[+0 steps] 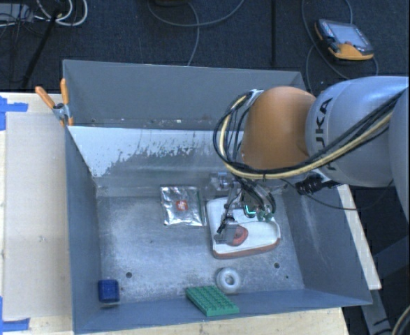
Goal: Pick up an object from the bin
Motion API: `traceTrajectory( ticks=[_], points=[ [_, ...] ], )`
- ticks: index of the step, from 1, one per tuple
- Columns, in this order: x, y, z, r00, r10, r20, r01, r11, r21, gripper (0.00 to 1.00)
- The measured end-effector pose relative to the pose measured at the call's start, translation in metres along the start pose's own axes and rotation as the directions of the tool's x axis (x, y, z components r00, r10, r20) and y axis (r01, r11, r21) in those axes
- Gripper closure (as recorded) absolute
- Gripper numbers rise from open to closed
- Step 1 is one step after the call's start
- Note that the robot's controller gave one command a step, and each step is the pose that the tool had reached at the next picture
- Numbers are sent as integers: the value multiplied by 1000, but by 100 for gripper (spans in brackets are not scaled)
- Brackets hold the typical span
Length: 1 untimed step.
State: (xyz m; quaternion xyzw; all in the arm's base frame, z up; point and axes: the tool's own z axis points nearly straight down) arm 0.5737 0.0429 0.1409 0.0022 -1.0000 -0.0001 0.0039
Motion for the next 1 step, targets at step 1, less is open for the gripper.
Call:
traceTrajectory(
  ticks=[1],
  points=[
    [23,-88,66,968,-251,28,251,968,3,0]
  ],
)
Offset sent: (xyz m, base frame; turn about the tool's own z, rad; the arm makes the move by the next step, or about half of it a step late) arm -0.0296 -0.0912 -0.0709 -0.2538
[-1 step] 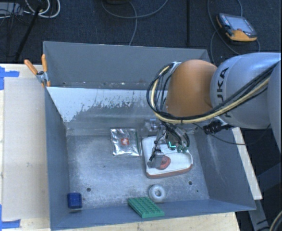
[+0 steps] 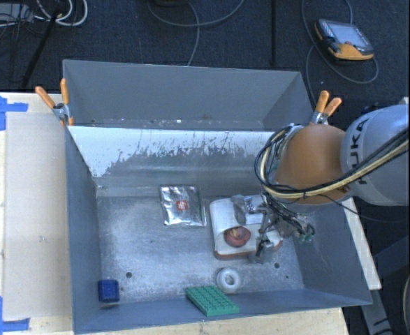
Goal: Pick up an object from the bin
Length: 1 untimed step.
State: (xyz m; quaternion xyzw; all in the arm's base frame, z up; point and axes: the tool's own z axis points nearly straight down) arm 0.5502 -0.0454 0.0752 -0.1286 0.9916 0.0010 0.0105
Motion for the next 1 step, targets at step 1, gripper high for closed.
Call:
traceTrajectory(
  ticks=[1],
  points=[
    [34,32,-1,991,-131,2,131,991,6,0]
  ],
)
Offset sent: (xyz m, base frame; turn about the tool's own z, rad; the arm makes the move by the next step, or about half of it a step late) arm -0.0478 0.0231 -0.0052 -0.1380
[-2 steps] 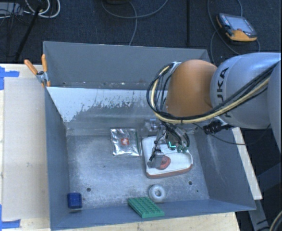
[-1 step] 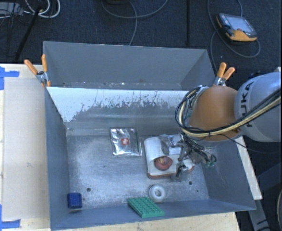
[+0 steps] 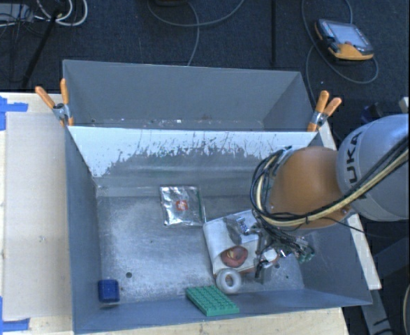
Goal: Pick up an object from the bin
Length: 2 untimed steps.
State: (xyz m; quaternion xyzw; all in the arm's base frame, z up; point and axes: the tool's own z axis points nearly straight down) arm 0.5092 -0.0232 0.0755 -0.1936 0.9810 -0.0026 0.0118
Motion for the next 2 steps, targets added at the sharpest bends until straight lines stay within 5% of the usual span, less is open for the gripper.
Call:
traceTrajectory(
  ticks=[1,2],
  points=[
    [11,26,0,985,-171,-2,171,985,-2,0],
    [11,27,0,985,-171,-2,171,985,-5,100]
  ],
)
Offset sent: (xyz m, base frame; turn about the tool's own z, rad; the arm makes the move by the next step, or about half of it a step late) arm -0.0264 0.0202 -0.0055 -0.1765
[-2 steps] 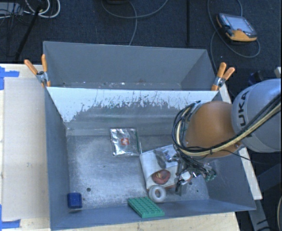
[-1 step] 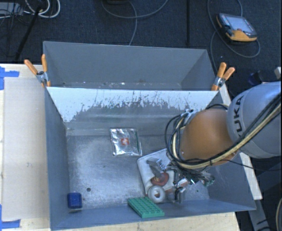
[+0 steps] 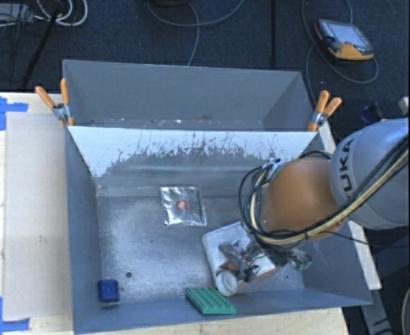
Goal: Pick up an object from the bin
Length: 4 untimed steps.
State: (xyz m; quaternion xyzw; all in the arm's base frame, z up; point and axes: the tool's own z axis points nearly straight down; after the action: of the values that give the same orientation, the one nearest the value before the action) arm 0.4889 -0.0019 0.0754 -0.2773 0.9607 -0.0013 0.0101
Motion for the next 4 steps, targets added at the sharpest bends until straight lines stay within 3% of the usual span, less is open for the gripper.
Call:
traceTrajectory(
  ticks=[1,2,3,4],
  points=[
    [13,-16,-126,963,-270,-12,270,963,-9,100],
    [37,-29,-102,974,-226,-19,226,974,-15,100],
    [37,-29,-103,974,-225,-17,224,974,-15,0],
    [-13,-16,-9,974,-224,-10,224,974,-13,0]
  ],
)
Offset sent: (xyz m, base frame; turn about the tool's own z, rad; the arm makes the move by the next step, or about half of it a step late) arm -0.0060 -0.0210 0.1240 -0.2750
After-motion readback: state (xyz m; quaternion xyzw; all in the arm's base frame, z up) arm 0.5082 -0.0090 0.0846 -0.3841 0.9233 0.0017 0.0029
